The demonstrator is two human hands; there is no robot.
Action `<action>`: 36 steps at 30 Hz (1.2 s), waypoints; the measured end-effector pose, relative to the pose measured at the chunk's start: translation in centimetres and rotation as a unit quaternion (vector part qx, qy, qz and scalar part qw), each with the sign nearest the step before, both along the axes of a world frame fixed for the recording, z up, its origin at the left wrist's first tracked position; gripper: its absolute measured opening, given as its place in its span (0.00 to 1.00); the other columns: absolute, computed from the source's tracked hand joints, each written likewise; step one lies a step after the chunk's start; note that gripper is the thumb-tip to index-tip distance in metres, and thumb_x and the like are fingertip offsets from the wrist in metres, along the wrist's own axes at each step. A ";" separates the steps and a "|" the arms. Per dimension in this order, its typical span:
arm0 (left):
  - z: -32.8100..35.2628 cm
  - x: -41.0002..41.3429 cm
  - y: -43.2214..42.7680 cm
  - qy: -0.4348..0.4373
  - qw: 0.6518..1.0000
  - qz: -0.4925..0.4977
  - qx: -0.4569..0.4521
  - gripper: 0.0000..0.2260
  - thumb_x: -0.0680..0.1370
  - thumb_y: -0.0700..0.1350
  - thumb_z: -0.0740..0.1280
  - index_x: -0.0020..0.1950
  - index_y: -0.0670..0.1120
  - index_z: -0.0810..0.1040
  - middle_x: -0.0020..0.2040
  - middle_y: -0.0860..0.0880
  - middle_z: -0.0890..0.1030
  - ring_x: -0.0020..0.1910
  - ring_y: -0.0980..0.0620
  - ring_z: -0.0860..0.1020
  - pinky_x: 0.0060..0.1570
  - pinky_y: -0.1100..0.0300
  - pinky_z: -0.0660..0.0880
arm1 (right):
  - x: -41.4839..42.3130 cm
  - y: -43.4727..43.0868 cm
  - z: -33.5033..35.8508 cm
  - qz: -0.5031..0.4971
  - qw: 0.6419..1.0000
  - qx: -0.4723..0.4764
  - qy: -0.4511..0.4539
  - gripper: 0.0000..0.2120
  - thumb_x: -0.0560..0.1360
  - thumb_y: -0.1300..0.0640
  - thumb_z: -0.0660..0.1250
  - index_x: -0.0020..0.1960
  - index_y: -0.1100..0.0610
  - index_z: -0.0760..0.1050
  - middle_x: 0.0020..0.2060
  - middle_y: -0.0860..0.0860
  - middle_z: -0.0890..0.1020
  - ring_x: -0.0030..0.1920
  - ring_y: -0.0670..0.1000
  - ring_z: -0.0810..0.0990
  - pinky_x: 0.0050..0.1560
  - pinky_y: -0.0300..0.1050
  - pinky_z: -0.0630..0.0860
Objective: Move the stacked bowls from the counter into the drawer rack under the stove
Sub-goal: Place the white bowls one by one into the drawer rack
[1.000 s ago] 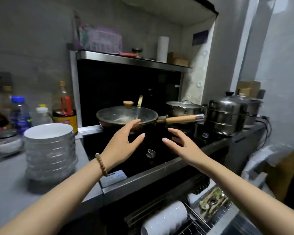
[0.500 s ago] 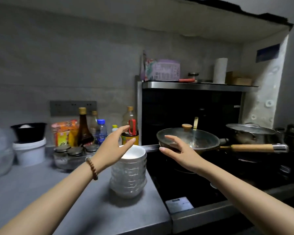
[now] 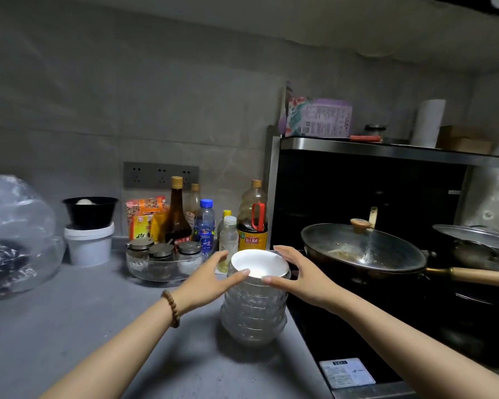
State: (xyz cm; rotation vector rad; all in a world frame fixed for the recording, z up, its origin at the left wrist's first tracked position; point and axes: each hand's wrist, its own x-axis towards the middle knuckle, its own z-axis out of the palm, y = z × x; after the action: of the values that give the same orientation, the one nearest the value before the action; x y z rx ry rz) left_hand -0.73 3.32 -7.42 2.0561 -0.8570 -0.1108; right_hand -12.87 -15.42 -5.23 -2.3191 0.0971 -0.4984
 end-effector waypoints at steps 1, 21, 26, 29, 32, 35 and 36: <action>-0.2 0.1 -0.2 0.009 1.000 -0.007 0.002 0.44 0.64 0.70 0.64 0.75 0.53 0.57 0.75 0.51 0.62 0.72 0.51 0.63 0.66 0.53 0.65 | 0.1 0.0 -0.1 0.000 1.000 -0.002 0.000 0.39 0.65 0.41 0.74 0.71 0.47 0.62 0.64 0.42 0.70 0.62 0.41 0.68 0.55 0.28 0.67; -1.4 -0.4 -1.5 -0.007 0.995 -0.045 -0.084 0.31 0.63 0.70 0.64 0.62 0.70 0.55 0.74 0.53 0.61 0.69 0.53 0.61 0.66 0.45 0.65 | 0.4 -0.1 -1.4 -0.026 0.996 0.051 -0.065 0.35 0.64 0.45 0.77 0.68 0.49 0.69 0.64 0.44 0.72 0.65 0.45 0.69 0.60 0.35 0.67; 1.5 -2.7 -1.7 -0.010 0.980 -0.097 -0.174 0.32 0.64 0.73 0.64 0.64 0.70 0.57 0.62 0.67 0.67 0.64 0.61 0.66 0.61 0.61 0.67 | -1.0 0.0 0.8 0.001 0.985 0.098 -0.141 0.18 0.64 0.49 0.77 0.50 0.53 0.79 0.59 0.44 0.78 0.59 0.42 0.75 0.55 0.32 0.72; 3.3 -4.9 -2.7 0.023 0.962 -0.143 -0.230 0.42 0.65 0.73 0.61 0.75 0.58 0.54 0.65 0.60 0.68 0.62 0.66 0.69 0.57 0.68 0.72 | -2.8 0.1 2.4 0.033 0.966 0.180 -0.185 0.15 0.63 0.46 0.74 0.35 0.57 0.77 0.39 0.45 0.84 0.42 0.40 0.81 0.41 0.29 0.74; 3.8 -7.5 -4.3 0.058 0.939 -0.177 -0.291 0.39 0.70 0.64 0.62 0.76 0.57 0.49 0.70 0.53 0.65 0.66 0.60 0.69 0.64 0.60 0.72 | -5.0 -0.2 3.2 0.033 0.958 0.213 -0.190 0.19 0.63 0.41 0.70 0.32 0.56 0.72 0.31 0.47 0.79 0.34 0.41 0.77 0.39 0.30 0.72; 3.3 -10.1 -6.5 0.103 0.916 -0.196 -0.335 0.35 0.68 0.59 0.65 0.72 0.61 0.54 0.67 0.54 0.69 0.64 0.57 0.72 0.60 0.55 0.75 | -8.1 -1.4 3.0 0.025 0.961 0.225 -0.162 0.25 0.62 0.36 0.68 0.36 0.59 0.74 0.38 0.57 0.80 0.42 0.48 0.78 0.50 0.43 0.74; 3.0 -10.9 -7.3 0.117 0.910 -0.202 -0.342 0.34 0.68 0.58 0.66 0.71 0.62 0.55 0.65 0.55 0.70 0.62 0.58 0.74 0.56 0.57 0.77 | -9.2 -2.1 2.8 0.021 0.964 0.219 -0.146 0.28 0.62 0.35 0.67 0.39 0.62 0.76 0.41 0.59 0.82 0.44 0.49 0.79 0.53 0.42 0.74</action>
State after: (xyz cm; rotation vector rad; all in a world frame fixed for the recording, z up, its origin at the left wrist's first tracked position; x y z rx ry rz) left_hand -11.59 -3.95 -4.46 1.1699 -0.9855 -0.2400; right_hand -22.10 -17.54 -2.48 -1.7931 0.0129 -0.7137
